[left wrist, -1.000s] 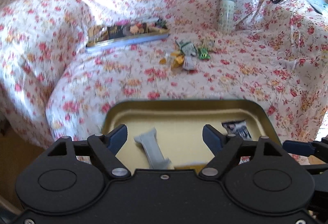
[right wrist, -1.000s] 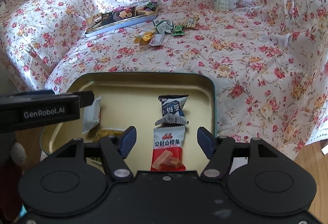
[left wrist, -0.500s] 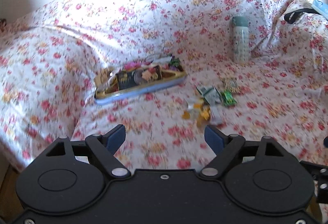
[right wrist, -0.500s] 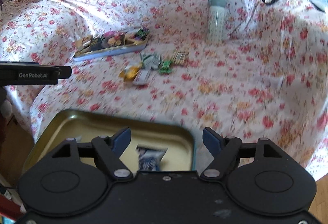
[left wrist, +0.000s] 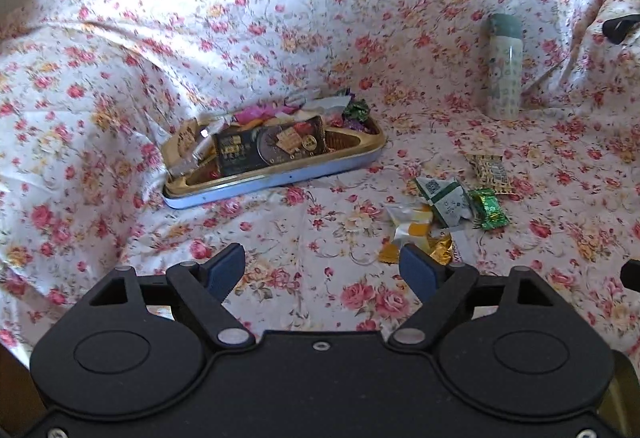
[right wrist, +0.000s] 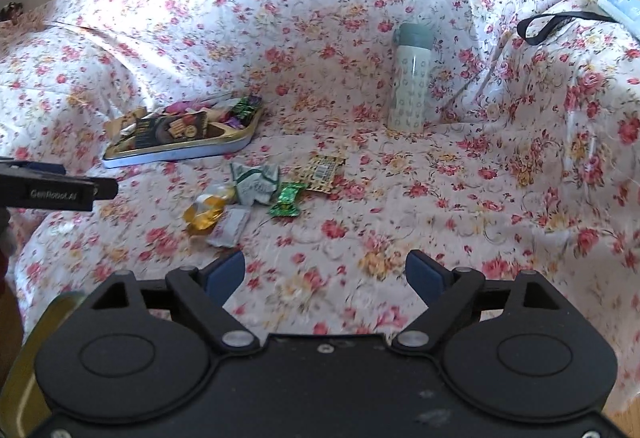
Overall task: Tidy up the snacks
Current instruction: 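Move the right tool to the yellow-brown barcode packet while the left tool approaches the white-orange packet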
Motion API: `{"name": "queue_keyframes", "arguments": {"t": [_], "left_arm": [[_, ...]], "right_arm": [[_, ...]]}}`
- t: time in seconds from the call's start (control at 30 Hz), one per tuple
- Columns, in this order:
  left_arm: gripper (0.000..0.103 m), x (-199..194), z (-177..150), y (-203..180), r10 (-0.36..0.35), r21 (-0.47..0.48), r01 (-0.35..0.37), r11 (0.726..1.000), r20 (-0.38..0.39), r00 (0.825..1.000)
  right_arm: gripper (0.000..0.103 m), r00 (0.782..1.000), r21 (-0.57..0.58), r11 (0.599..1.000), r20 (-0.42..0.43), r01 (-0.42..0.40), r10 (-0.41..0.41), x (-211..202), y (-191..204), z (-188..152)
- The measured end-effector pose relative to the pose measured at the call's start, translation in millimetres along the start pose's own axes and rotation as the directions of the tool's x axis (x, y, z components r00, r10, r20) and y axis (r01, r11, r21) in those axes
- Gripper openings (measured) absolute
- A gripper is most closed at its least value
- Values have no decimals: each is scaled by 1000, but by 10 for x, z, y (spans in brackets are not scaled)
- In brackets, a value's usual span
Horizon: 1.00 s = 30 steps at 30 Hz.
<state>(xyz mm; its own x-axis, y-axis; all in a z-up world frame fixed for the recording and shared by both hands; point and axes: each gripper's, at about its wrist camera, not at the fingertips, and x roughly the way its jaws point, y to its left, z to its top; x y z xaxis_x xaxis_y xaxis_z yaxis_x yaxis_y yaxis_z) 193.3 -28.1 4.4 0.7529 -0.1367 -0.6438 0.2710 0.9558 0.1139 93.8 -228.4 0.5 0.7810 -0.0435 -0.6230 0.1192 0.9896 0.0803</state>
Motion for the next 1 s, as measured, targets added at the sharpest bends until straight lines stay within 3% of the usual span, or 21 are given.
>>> {"name": "queue_keyframes", "arguments": {"t": [0.23, 0.5, 0.67, 1.0], "left_arm": [[86, 320, 34, -40, -55, -25, 54, 998, -25, 998], [86, 633, 22, -184, -112, 44, 112, 993, -12, 994], [86, 757, 1, -241, -179, 73, 181, 981, -27, 983], [86, 955, 34, -320, -238, 104, 239, 965, -26, 971]], "right_arm": [[93, 1000, -62, 998, 3, 16, -15, 434, -29, 83], [93, 1000, -72, 997, 7, 11, -11, 921, -116, 189], [93, 1000, -42, 999, 16, 3, -3, 1195, -174, 270], [93, 999, 2, 1000, 39, -6, 6, 1709, -174, 450]]}}
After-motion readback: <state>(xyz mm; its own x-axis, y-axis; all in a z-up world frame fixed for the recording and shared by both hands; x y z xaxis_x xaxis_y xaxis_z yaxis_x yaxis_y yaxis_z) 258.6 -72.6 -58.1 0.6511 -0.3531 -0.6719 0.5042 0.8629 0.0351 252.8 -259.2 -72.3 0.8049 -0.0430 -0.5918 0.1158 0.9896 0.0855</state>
